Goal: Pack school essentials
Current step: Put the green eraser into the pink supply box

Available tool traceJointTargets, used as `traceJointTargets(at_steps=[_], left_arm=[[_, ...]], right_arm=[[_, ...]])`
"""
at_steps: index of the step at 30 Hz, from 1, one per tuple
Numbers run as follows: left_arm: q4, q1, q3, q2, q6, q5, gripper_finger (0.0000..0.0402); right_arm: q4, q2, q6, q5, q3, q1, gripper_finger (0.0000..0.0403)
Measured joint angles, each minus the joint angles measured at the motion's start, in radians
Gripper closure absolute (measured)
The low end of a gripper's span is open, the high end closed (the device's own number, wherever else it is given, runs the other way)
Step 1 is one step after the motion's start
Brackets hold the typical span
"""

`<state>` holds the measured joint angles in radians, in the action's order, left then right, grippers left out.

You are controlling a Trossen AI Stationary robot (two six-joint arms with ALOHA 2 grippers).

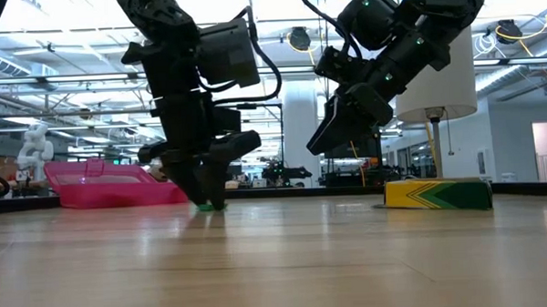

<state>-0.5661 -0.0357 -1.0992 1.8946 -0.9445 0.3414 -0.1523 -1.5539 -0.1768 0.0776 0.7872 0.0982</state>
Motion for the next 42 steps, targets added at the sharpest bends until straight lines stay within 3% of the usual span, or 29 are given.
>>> traceJointTargets(at_steps=[10, 23, 32, 42], left_arm=[[0.000, 0.000, 0.001, 0.002, 0.033, 0.000, 0.0306], [0.010, 0.007, 0.004, -0.016, 0.141, 0.006, 0.0309], [-0.039, 0.062, 0.005, -0.127, 0.249, 0.008, 0.0309], [-0.197, 0.193, 0.003, -0.340, 0.405, 0.019, 0.0309]], right_arm=[[0.000, 0.000, 0.005, 0.000, 0.000, 0.000, 0.0112], [0.001, 0.000, 0.007, 0.000, 0.000, 0.000, 0.0112], [0.008, 0.000, 0.007, 0.000, 0.000, 0.000, 0.0113], [0.016, 0.000, 0.007, 0.000, 0.000, 0.000, 0.0113]])
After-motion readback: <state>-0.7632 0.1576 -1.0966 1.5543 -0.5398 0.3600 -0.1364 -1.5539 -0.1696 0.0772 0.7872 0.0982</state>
